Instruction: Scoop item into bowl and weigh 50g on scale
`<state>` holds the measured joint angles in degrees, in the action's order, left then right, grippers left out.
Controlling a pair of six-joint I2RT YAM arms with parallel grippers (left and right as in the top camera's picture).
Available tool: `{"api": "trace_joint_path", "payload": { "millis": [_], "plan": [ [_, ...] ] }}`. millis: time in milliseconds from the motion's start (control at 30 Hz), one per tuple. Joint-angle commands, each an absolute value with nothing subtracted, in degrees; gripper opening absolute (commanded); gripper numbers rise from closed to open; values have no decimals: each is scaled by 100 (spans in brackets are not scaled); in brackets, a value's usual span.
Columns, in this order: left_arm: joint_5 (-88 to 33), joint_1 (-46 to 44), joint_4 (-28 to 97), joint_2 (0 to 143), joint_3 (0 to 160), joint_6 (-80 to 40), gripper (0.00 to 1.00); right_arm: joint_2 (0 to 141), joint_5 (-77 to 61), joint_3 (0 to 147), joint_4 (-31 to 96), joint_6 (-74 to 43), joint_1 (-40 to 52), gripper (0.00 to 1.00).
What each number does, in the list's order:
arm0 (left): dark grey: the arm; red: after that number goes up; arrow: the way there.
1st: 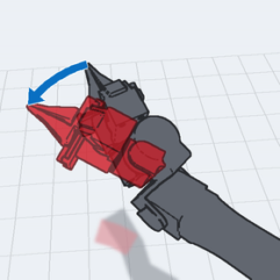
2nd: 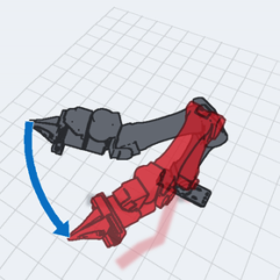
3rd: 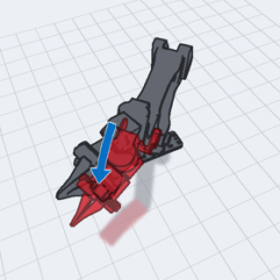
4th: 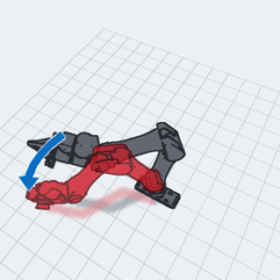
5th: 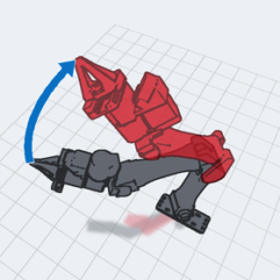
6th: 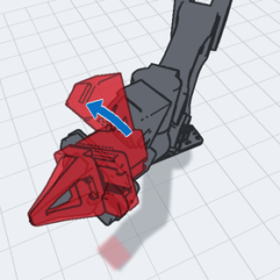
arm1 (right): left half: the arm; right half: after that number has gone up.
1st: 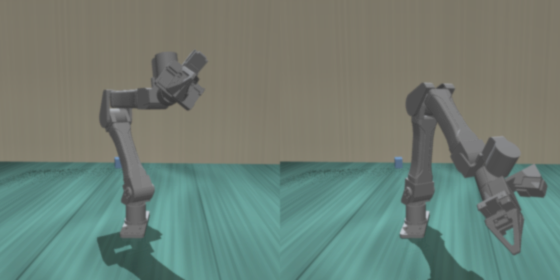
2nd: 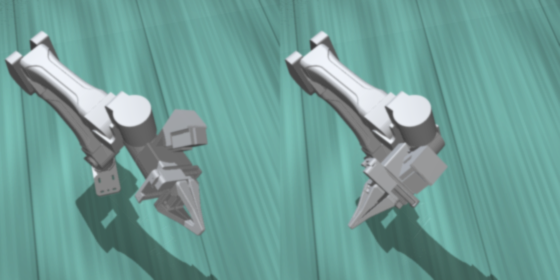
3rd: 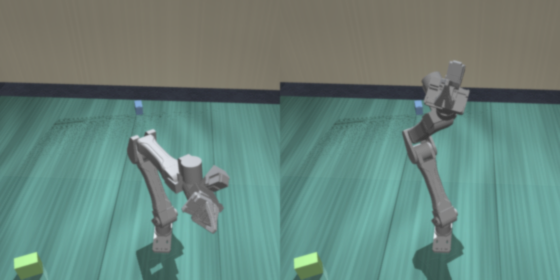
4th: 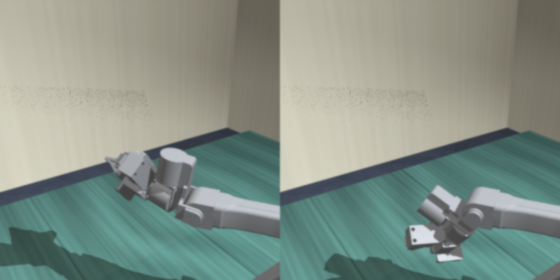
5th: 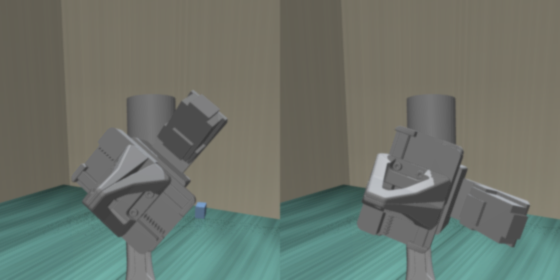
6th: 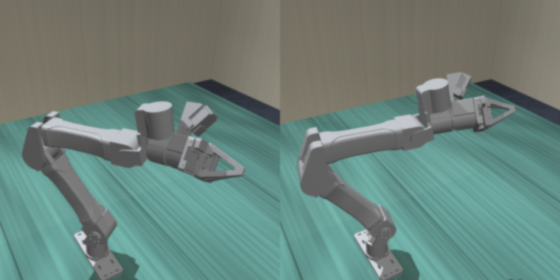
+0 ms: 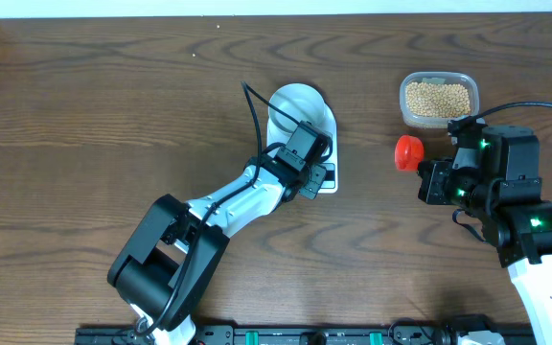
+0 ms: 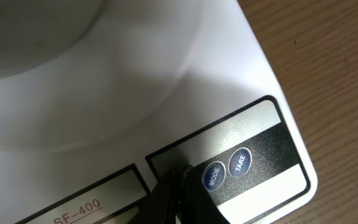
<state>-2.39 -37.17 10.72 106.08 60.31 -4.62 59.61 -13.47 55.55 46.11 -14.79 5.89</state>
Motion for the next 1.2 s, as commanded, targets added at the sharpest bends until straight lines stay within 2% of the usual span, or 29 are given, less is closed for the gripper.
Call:
{"api": "trace_joint_path", "payload": {
  "millis": [0,300,1167],
  "plan": [
    [-327,-3704,1190,10864,5946,-432,7,5948,-1385,5666,4637,-1404,572,1],
    [-325,-3704,1194,11218,5946,-432,7,5948,-1385,5666,4731,-1404,572,1],
    [220,-3704,1658,10971,6104,-473,7,5948,-1385,5666,4698,-1404,572,1]
  ]
}}
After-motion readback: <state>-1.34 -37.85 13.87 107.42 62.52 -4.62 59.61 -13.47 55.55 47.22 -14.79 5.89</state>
